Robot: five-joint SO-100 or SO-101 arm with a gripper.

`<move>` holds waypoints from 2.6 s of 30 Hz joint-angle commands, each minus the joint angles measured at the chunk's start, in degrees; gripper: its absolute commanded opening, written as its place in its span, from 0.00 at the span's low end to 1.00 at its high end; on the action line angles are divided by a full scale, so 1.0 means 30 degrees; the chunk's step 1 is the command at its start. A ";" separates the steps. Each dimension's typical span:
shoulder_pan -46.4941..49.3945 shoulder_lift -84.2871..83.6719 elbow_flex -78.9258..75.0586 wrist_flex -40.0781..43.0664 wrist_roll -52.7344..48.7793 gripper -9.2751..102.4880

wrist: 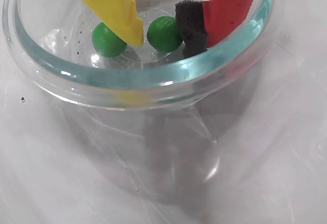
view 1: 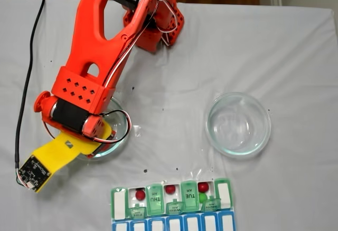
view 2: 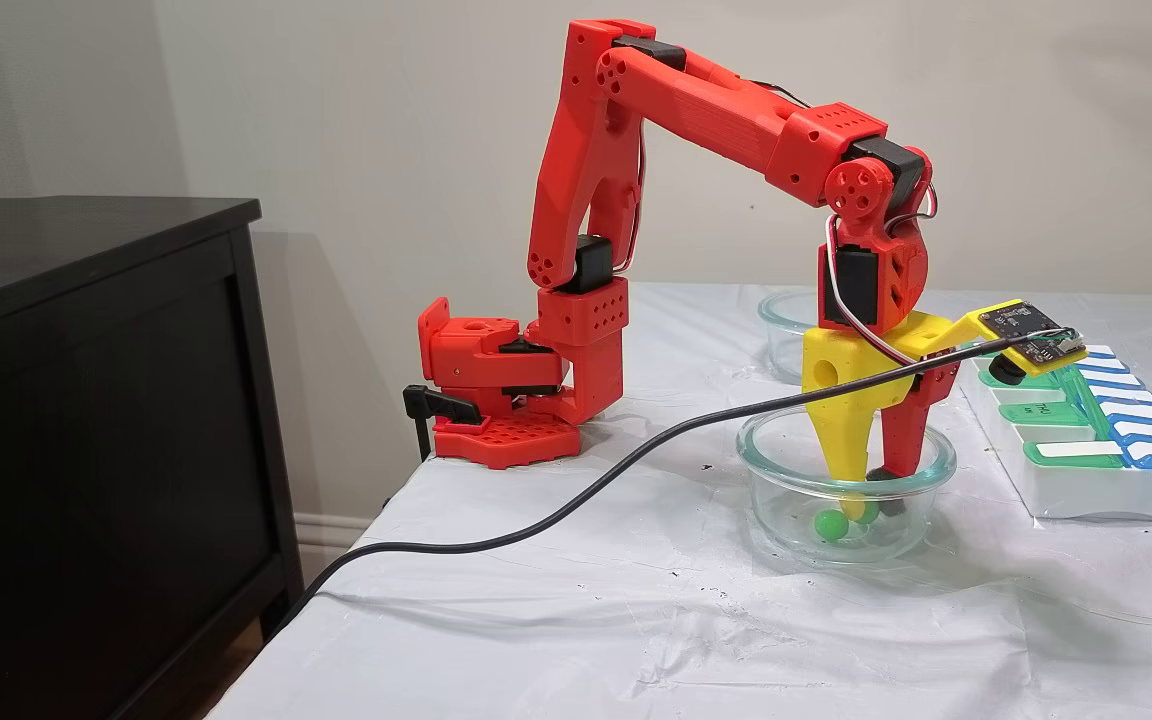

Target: Sort medicines into box.

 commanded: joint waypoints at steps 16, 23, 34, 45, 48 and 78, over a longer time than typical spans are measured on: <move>-0.0176 0.1934 0.0234 0.0059 0.0234 0.20; -0.0176 0.2021 0.0352 -0.0117 0.0439 0.13; -0.0439 0.2754 0.0820 -0.0293 0.1172 0.08; -0.1992 0.8760 0.0352 0.2227 0.3105 0.08; -0.2109 0.9961 -0.0469 0.2520 0.3574 0.08; -1.0342 0.7705 0.4365 -1.0225 1.6846 0.08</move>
